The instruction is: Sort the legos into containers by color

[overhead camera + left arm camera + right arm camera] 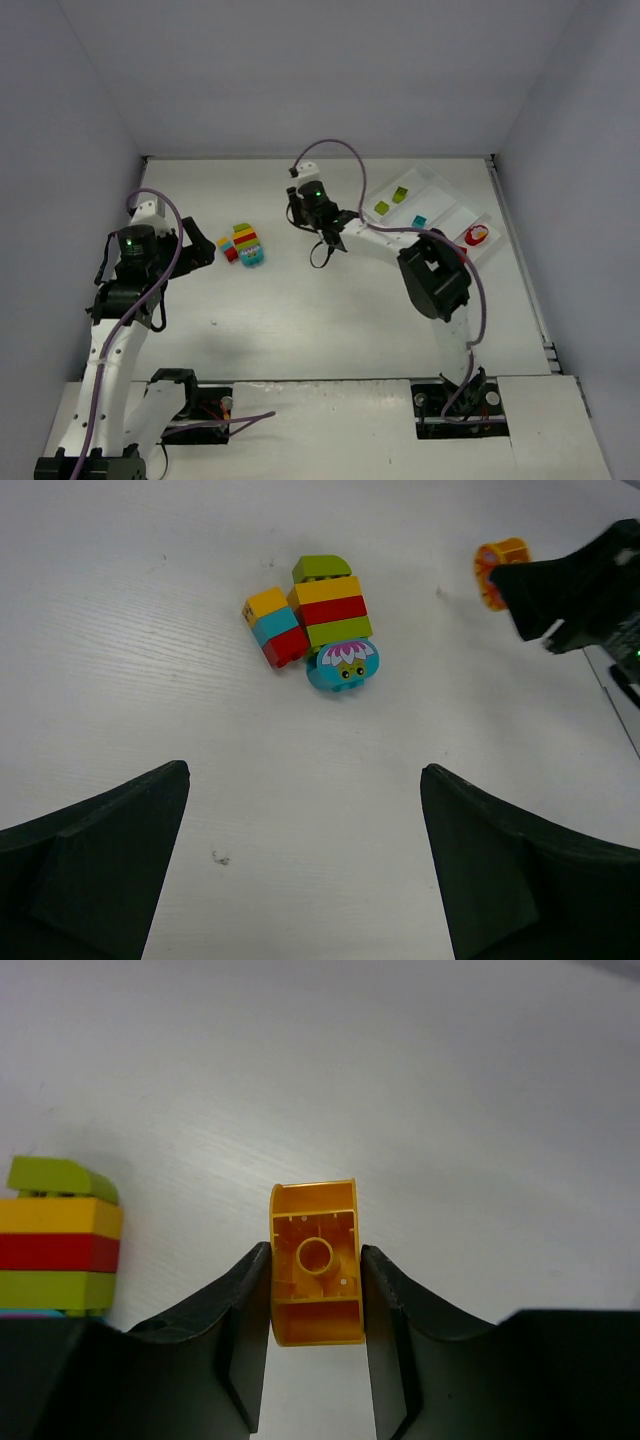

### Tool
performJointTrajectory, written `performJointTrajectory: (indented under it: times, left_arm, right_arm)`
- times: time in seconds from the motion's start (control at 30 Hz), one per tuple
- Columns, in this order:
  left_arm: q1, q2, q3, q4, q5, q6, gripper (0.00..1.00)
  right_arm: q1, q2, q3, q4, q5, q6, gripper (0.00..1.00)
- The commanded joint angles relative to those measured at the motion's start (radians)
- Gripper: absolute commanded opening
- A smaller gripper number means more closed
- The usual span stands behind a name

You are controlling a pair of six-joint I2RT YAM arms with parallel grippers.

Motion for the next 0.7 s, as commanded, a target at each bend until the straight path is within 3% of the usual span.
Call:
performJointTrajectory:
  times: [0.0,0.17,0.37,0.67]
  left_arm:
    - [0.006,-0.007,0.024,0.051,0.015,-0.009,0.92]
    - [0.006,-0.005,0.024,0.051,0.016,-0.008,0.92]
    - [0.006,-0.002,0.024,0.051,0.021,-0.009,0.92]
    - [0.006,0.005,0.023,0.049,0.018,-0.011,0.92]
  right_arm:
    - [-0.069,-0.240,-0.115,0.129,0.162,0.002,0.00]
    - [-0.216,-0.424,-0.284,0.050,0.300,0.092,0.00]
    - [-0.458,-0.538,-0.465,0.016,0.268,0.204,0.00]
    - [-0.629,-0.460,-0.490,0.010,0.267,0.266,0.00]
